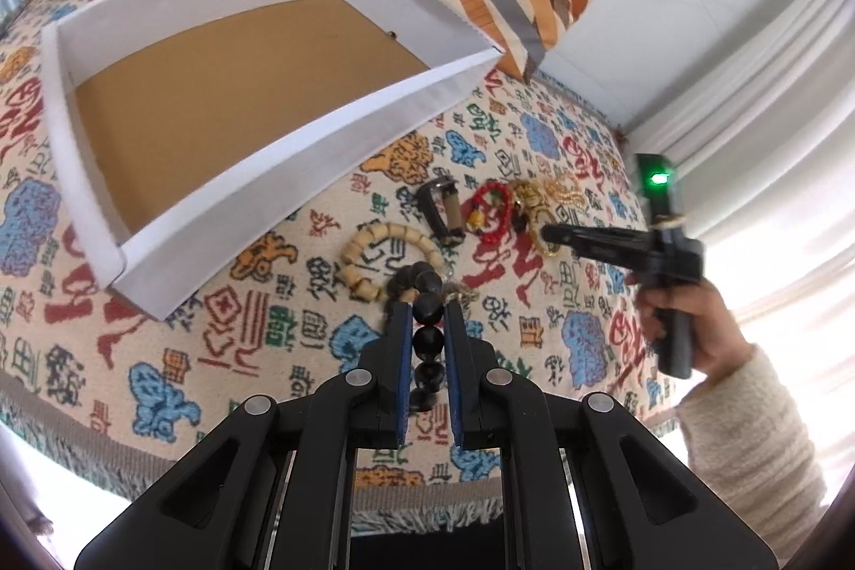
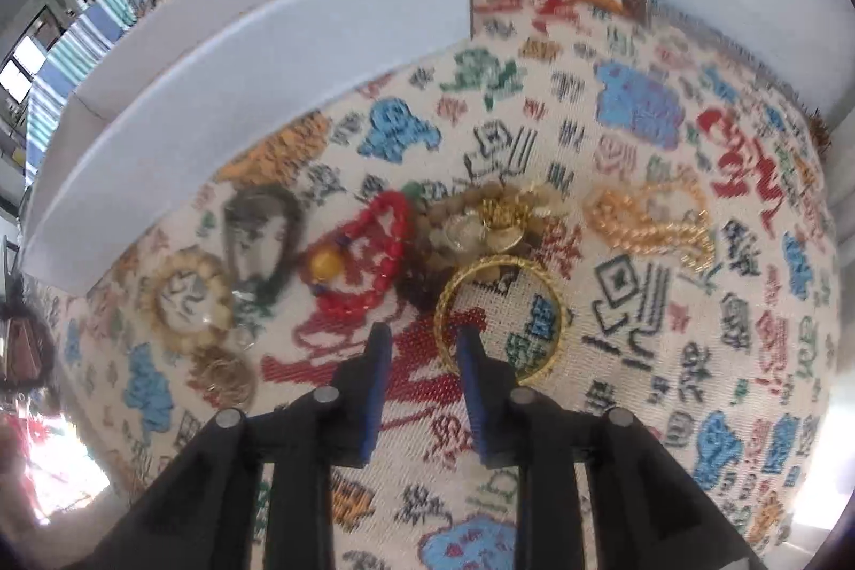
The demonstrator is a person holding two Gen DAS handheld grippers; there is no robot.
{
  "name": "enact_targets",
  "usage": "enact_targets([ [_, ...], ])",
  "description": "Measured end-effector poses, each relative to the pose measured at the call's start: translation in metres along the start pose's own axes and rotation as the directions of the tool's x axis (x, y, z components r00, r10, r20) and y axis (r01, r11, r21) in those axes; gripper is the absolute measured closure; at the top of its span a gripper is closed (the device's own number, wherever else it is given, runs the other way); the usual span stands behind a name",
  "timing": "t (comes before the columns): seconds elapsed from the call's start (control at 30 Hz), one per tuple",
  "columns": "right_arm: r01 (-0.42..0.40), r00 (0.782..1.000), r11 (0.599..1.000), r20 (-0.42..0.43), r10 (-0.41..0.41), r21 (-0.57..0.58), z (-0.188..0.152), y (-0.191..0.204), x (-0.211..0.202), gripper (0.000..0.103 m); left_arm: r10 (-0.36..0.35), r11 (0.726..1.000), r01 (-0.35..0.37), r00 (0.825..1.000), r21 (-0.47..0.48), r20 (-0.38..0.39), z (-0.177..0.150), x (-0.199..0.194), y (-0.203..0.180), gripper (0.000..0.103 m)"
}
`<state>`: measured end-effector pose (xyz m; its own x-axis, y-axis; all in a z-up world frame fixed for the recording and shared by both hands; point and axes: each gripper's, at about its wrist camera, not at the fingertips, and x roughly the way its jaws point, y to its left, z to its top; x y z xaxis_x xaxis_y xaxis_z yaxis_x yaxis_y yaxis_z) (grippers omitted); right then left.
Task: Organize jewelry
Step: 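Close the right tool on the gold bangle while the left tool lifts the black bracelet, then carry both bracelets into the white box and open both tools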
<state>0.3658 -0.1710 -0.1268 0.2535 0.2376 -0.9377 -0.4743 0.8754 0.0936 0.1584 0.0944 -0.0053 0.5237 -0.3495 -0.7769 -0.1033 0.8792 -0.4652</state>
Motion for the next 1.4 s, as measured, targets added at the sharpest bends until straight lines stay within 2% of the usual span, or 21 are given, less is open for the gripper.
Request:
enact_targets([
  [0.13,0.022,0.999,1.000,-0.035,-0.022,-0.012,0.005,0.000,0.030,0.077,0.009,1.000,-0.009,1.000,-0.019,-0.003,-0.004,-0.003,0.007,0.093],
  [0.17,0.027,0.999,1.000,-0.027,-0.027,-0.016,0.005,0.000,0.032,0.083,0.009,1.000,-0.009,1.000,-0.023,-0.006,-0.005,-0.002,0.008,0.093],
  [0.2,0.034,0.999,0.999,-0.017,-0.035,-0.013,0.006,-0.001,0.030,0.097,0.009,1.000,-0.009,1.000,-0.027,-0.009,-0.007,-0.002,0.010,0.093],
  [0.3,0.000,1.000,0.999,-0.011,0.000,0.033,0.003,-0.007,0.016,0.097,0.006,0.999,-0.007,1.000,-0.032,-0.012,-0.008,-0.006,0.013,0.093],
  [0.47,-0.090,0.996,0.994,0.026,0.088,0.059,-0.002,-0.002,-0.030,0.097,-0.015,0.999,0.015,1.000,-0.038,-0.009,0.001,-0.016,0.017,0.093],
  [0.63,-0.132,0.982,0.991,0.131,0.134,-0.024,0.025,0.040,-0.093,0.097,-0.041,0.999,0.042,0.999,-0.031,0.032,0.032,-0.045,0.022,0.093],
  [0.77,-0.164,0.961,0.979,0.204,0.186,-0.124,0.064,0.088,-0.128,0.097,0.033,0.999,-0.029,0.992,-0.035,0.119,0.067,-0.068,0.037,0.093],
  [0.87,-0.174,0.951,0.965,0.222,0.216,-0.194,0.098,0.128,-0.135,0.097,0.089,0.995,-0.080,0.984,-0.064,0.155,0.092,-0.071,0.056,0.093],
  [0.93,-0.177,0.949,0.955,0.217,0.229,-0.236,0.118,0.156,-0.130,0.097,0.132,0.989,-0.119,0.977,-0.088,0.167,0.105,-0.066,0.071,0.093],
  [1.03,-0.187,0.955,0.941,0.170,0.242,-0.283,0.142,0.193,-0.103,0.097,0.172,0.981,-0.156,0.974,-0.118,0.144,0.118,-0.050,0.092,0.093],
  [1.2,-0.150,0.979,0.927,0.080,0.188,-0.344,0.159,0.250,-0.045,0.097,0.233,0.963,-0.221,0.970,-0.155,0.065,0.125,-0.010,0.120,0.093],
  [1.37,-0.149,0.987,0.926,0.009,0.163,-0.347,0.156,0.274,0.012,0.092,0.292,0.944,-0.284,0.956,-0.165,0.021,0.120,0.016,0.136,0.092],
  [1.4,-0.171,0.983,0.925,-0.001,0.181,-0.340,0.155,0.277,0.019,0.079,0.313,0.937,-0.306,0.949,-0.167,0.018,0.119,0.018,0.138,0.089],
])
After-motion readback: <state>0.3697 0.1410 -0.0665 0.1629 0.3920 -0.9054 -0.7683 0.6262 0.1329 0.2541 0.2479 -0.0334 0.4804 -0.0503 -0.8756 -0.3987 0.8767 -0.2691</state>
